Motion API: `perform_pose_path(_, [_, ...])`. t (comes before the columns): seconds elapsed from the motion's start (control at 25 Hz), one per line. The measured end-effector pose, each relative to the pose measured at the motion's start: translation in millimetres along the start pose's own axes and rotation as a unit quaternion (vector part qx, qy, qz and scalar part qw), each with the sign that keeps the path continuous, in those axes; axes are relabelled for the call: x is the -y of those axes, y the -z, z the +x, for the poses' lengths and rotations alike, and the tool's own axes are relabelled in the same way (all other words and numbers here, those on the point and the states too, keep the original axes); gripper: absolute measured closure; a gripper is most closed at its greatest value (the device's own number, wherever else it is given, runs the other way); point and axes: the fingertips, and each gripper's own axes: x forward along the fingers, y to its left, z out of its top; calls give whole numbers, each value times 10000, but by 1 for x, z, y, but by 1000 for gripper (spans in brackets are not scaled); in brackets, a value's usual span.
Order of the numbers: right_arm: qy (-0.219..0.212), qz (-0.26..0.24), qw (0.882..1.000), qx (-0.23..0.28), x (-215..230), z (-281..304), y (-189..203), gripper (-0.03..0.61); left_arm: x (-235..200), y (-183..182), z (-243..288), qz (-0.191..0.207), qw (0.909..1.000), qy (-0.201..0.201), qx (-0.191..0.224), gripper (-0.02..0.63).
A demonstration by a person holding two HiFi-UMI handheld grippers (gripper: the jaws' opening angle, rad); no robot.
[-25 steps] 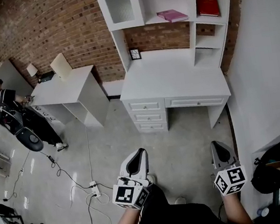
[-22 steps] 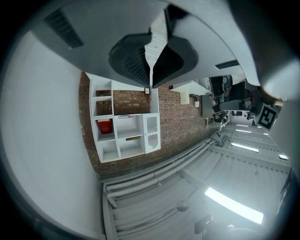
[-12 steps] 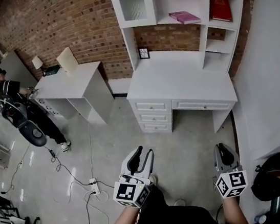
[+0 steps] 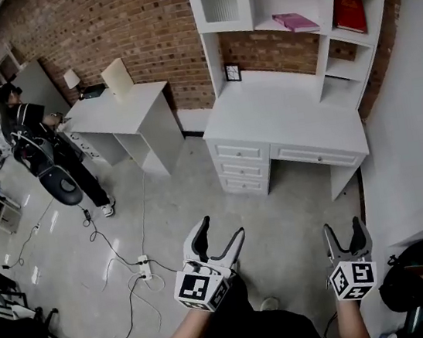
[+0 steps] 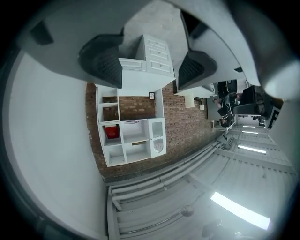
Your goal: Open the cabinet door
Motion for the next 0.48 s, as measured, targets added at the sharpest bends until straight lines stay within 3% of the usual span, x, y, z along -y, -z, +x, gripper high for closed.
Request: perform_pose_path(0.48, [142, 31, 9997, -191, -11, 22, -1, 213, -34, 9, 12, -160, 9997, 51, -155, 279])
